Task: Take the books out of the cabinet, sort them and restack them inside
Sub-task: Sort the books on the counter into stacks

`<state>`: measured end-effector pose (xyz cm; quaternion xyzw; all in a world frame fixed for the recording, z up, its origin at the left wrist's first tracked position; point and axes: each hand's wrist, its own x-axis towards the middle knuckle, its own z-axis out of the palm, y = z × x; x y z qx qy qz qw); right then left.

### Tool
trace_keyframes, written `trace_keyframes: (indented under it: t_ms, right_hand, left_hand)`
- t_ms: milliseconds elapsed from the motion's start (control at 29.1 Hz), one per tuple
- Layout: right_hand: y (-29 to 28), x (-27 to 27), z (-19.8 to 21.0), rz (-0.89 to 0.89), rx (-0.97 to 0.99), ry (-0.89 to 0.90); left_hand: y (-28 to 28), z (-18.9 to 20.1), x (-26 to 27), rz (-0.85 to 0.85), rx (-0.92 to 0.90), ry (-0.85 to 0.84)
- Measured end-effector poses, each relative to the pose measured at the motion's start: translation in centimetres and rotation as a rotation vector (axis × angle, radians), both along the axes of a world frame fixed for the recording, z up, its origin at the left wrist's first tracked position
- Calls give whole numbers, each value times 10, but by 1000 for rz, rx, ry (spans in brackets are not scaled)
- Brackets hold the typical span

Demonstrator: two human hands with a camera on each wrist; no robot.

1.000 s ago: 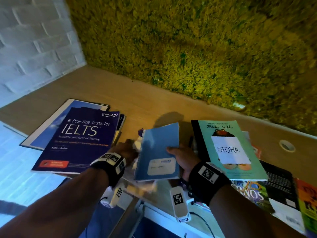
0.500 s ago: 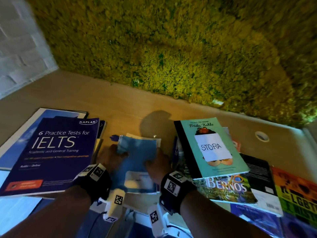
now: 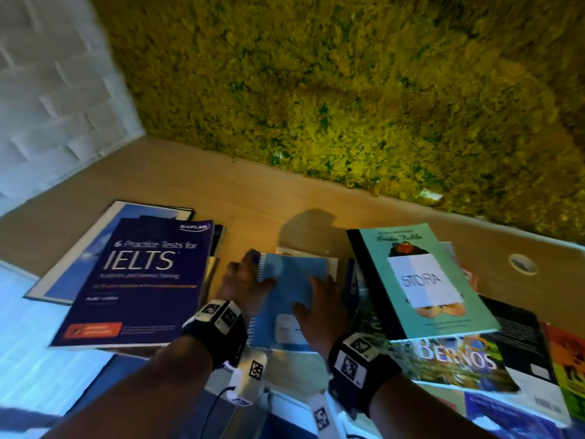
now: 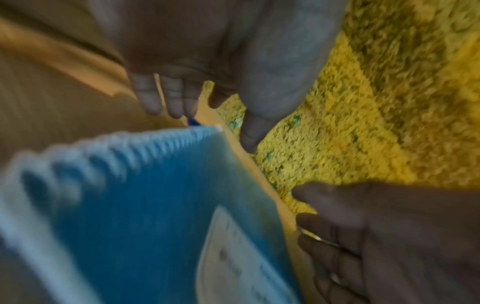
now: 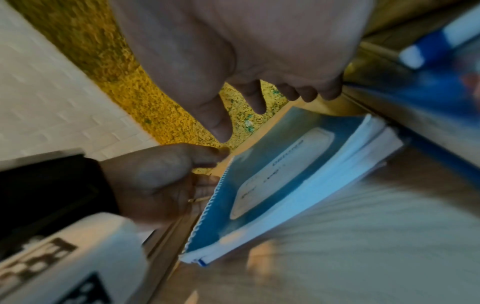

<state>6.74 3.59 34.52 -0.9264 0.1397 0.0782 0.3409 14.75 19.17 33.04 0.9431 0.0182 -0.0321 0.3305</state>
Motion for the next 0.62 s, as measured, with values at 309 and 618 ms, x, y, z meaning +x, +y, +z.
trace_keyframes:
  t_ms: [309, 618]
  right_hand:
    - [78, 49, 13, 135, 450, 32]
    - [149, 76, -5, 142, 567, 215]
  left_hand:
    - [232, 43, 42, 380, 267, 102]
    - [279, 15, 33, 300, -203, 381]
